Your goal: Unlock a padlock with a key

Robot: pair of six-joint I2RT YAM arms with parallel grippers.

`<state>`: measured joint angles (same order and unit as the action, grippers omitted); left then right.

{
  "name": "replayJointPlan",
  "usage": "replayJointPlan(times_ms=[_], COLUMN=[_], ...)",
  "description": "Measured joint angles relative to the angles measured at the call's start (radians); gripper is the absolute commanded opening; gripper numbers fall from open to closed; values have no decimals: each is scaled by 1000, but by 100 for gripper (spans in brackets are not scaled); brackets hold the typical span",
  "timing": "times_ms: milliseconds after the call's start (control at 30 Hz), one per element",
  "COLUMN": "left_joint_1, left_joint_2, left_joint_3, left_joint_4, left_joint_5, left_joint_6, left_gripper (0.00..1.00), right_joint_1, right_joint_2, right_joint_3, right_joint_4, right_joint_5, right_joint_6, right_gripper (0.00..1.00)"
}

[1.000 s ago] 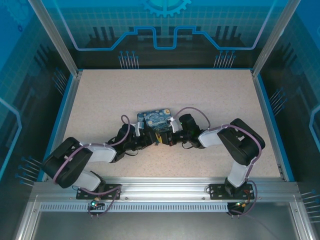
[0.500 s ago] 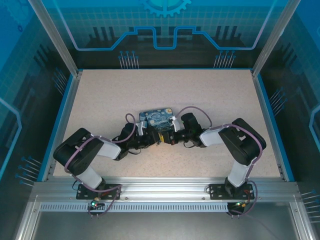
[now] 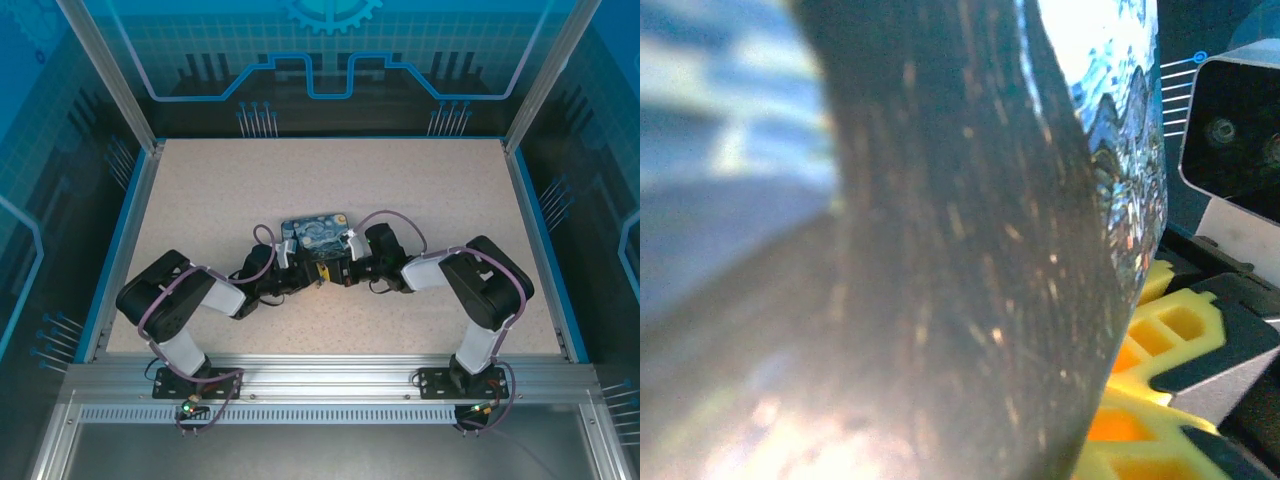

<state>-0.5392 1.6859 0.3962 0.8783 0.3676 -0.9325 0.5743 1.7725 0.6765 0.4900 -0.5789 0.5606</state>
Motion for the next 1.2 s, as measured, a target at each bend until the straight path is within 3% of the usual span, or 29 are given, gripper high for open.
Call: replayJointPlan(times_ms=[367,767,933,1200], left_joint_1=[-7,-25,-29,-41], left_joint_2=[2,4,4,-124], left_joint_3=[8,15,19,10], left_joint_4=[-7,-10,-13,-88], left_joint_5=[-16,-14,-15,-35], left_joint_6=[-3,-16,-26,-27], left_gripper=[21,23,31,43], right_joint_1=[-6,-9,-17,-21], right_joint_2=[-7,-19,-31,-31], right_joint_3=[6,3,-9,-13], right_joint_4=[-10,-30,-27,-17], right_joint_5=[13,18,9,-17], right_joint_6=[0,0,2,37], right_gripper=[17,21,12,12])
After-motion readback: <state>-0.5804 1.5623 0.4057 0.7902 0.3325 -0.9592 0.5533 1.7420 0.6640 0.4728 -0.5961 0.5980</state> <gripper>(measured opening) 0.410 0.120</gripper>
